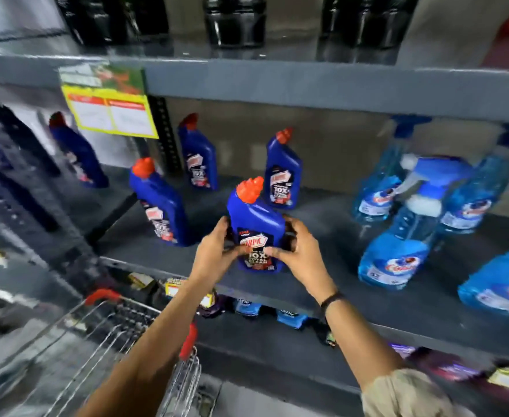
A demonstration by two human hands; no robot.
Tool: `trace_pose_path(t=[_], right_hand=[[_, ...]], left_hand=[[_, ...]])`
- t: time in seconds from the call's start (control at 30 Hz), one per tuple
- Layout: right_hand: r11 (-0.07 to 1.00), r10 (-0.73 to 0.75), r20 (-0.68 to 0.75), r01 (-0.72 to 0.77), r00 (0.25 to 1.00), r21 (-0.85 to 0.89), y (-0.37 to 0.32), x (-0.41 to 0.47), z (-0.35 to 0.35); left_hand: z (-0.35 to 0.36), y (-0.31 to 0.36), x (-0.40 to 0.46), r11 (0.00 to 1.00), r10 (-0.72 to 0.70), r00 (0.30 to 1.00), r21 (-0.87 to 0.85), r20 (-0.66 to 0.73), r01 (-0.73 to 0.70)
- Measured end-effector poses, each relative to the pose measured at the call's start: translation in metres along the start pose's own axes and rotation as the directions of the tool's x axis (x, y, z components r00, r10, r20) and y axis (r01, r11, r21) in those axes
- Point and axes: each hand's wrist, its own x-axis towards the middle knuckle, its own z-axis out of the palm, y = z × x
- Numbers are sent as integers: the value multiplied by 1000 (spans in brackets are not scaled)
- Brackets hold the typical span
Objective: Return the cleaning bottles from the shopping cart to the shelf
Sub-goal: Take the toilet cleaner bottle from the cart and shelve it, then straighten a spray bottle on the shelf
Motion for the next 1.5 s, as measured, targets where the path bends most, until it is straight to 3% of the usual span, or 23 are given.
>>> trace_pose_path(t=[0.27, 0.43, 0.67, 1.07, 1.17, 1.23, 1.3, 1.37, 1.4, 1.5], right_hand=[[999, 28, -63, -26, 998, 43, 36, 7, 1], [989, 99, -7, -99, 995, -114, 57, -8, 7], [943, 154, -73, -169, 985, -286, 62, 4, 15], [910, 216, -65, -225, 974, -348, 63, 12, 19], [942, 187, -55, -195, 981, -274, 64, 6, 18], [968, 154, -78, -166, 985, -187, 67, -6, 13], [978, 121, -164, -145, 979, -148, 72, -25, 4], [987, 72, -337, -116, 939, -111, 78, -46, -7], [991, 57, -457, -106, 888, -81, 81, -58, -16], [995, 79, -782, -92, 618, 28, 90, -84, -51]], left_hand=[[24, -18, 21, 991, -1, 994, -132, 112, 15], [22, -38, 14, 995, -63, 947, 89, 314, 37], [34, -33, 27, 991, -66, 972, 128, 224, 38], [28, -40, 39, 984, -161, 933, 125, 321, 126], [31, -41, 29, 979, -160, 961, 164, 225, 124], [36, -43, 10, 969, -184, 983, 167, -14, 184], [46, -41, -16, 968, -208, 929, 70, -307, 240], [63, -32, -43, 979, -187, 883, -9, -431, 203], [76, -24, -55, 991, -126, 905, -1, -406, 137], [119, 0, -71, 988, 152, 979, 39, -135, -148]])
